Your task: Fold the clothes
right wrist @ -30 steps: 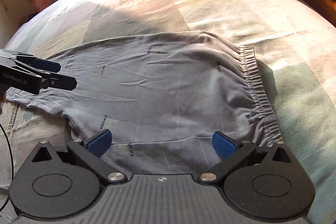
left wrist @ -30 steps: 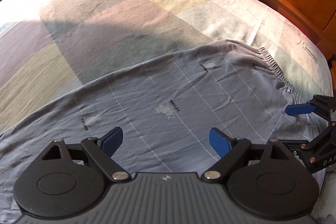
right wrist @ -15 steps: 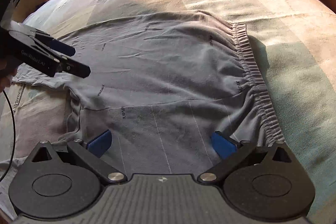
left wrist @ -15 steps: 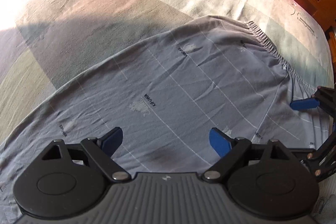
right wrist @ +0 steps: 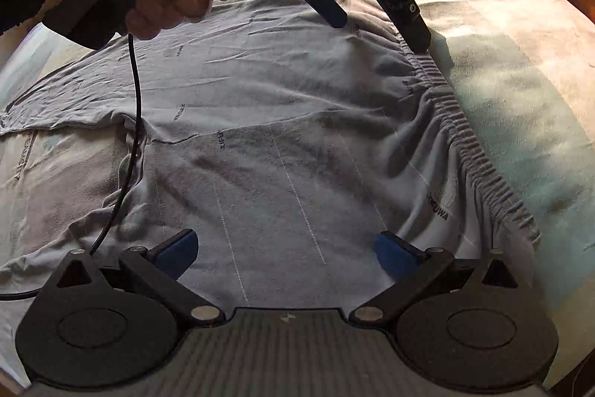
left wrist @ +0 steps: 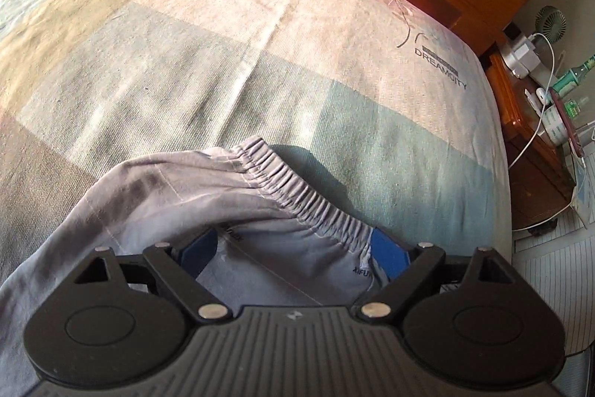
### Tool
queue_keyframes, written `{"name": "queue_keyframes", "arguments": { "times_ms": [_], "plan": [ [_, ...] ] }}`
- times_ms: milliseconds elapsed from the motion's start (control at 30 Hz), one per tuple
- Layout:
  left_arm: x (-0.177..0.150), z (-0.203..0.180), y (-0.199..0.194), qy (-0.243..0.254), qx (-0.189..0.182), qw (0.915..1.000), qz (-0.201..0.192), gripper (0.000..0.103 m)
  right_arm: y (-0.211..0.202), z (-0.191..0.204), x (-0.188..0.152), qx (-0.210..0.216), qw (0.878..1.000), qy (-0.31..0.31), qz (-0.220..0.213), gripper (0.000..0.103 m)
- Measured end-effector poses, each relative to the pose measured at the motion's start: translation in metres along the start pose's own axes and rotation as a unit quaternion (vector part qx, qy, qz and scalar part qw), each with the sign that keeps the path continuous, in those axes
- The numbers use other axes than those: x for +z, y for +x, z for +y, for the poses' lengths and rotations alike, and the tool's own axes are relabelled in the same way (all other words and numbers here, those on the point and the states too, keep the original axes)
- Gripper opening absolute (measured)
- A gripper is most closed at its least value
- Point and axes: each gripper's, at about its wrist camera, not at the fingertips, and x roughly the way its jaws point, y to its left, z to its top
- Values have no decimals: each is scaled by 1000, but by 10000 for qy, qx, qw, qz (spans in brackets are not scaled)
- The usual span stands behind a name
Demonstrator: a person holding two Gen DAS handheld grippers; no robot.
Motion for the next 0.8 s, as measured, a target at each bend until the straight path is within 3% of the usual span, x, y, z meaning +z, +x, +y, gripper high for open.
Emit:
{"name": "queue_keyframes", "arguments": {
  "times_ms": [133, 367, 433, 633, 800],
  "plan": [
    [18, 9, 6, -27, 205, 9997, -90, 89, -2, 12, -12, -156, 9997, -207, 19, 103],
    [29, 9, -2, -222, 332, 9992, -6, 89, -16, 7, -12, -31, 10000, 18, 73, 103],
    [21, 0, -11, -173, 200, 9996, 30, 89, -26, 1, -11, -119, 9998, 152, -98, 103],
    [-16, -27, -12, 75, -436, 9975, 554, 90, -23, -13, -26, -361, 9990, 195, 157, 103],
    [-18, -27, 4, 6, -232, 9985, 488, 94, -21, -16, -36, -391, 9990, -13, 222, 103]
  ]
}}
